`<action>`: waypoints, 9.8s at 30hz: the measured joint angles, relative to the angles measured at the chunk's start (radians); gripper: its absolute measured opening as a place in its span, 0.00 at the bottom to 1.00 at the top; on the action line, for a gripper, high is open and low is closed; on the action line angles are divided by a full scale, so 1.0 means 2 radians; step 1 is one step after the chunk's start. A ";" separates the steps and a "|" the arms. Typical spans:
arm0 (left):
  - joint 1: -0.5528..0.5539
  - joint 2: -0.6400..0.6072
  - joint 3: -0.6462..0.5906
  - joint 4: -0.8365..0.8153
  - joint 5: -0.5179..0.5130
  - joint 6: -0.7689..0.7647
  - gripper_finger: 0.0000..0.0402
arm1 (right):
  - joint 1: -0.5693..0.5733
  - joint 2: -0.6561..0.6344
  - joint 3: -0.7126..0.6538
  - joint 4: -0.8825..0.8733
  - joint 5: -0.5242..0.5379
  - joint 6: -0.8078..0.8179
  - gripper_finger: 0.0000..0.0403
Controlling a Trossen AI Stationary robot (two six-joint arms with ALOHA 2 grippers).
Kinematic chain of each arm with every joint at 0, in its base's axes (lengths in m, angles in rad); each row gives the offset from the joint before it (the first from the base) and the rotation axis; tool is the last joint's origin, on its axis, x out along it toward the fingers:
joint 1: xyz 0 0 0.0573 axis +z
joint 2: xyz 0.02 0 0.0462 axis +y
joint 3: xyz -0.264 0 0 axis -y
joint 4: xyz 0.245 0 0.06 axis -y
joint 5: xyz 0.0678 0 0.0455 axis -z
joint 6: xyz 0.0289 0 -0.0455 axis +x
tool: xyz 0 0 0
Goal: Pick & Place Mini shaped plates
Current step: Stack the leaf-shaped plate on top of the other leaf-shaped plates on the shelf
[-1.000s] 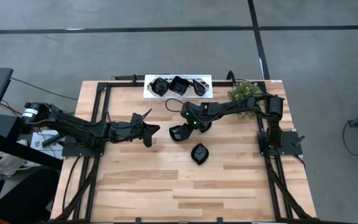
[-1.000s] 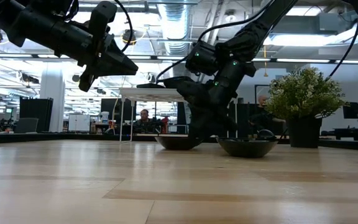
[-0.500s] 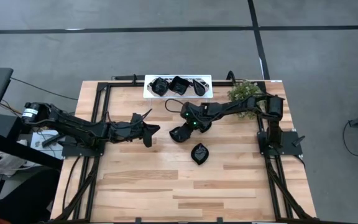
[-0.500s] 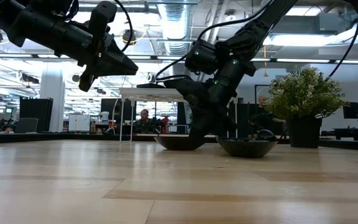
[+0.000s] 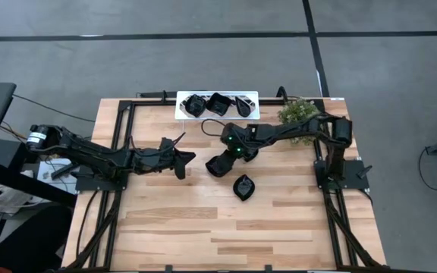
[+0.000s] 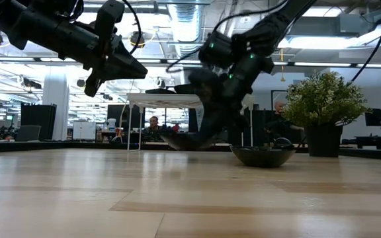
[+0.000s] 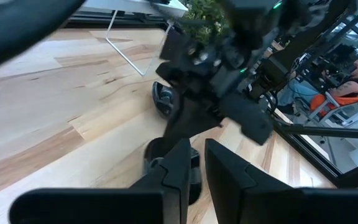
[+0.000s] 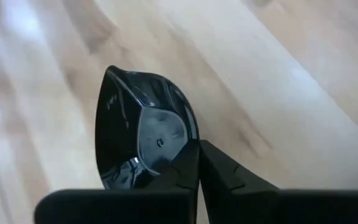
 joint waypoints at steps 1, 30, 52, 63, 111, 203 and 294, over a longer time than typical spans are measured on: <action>0.000 0.000 0.000 0.000 0.000 0.000 0.12 | 0.001 -0.008 0.000 -0.004 0.000 0.000 0.00; 0.000 0.000 0.000 0.099 0.005 -0.003 0.26 | 0.082 -0.153 0.001 0.083 0.253 -0.019 0.00; 0.000 0.000 0.000 0.113 -0.035 0.018 0.39 | 0.096 -0.158 0.000 0.178 0.405 -0.102 0.00; 0.000 0.000 0.000 0.216 -0.111 0.123 0.39 | 0.108 -0.143 0.000 0.250 0.464 -0.160 0.00; 0.020 0.000 0.000 0.233 -0.166 0.249 0.47 | 0.125 -0.006 0.219 0.010 0.586 -0.308 0.00; 0.046 -0.002 0.000 0.228 -0.128 0.180 0.02 | 0.153 0.002 0.242 0.060 0.616 -0.332 0.00; 0.187 -0.002 0.184 -0.186 0.134 0.129 0.01 | 0.175 -0.335 -0.037 -0.202 0.444 -0.056 0.27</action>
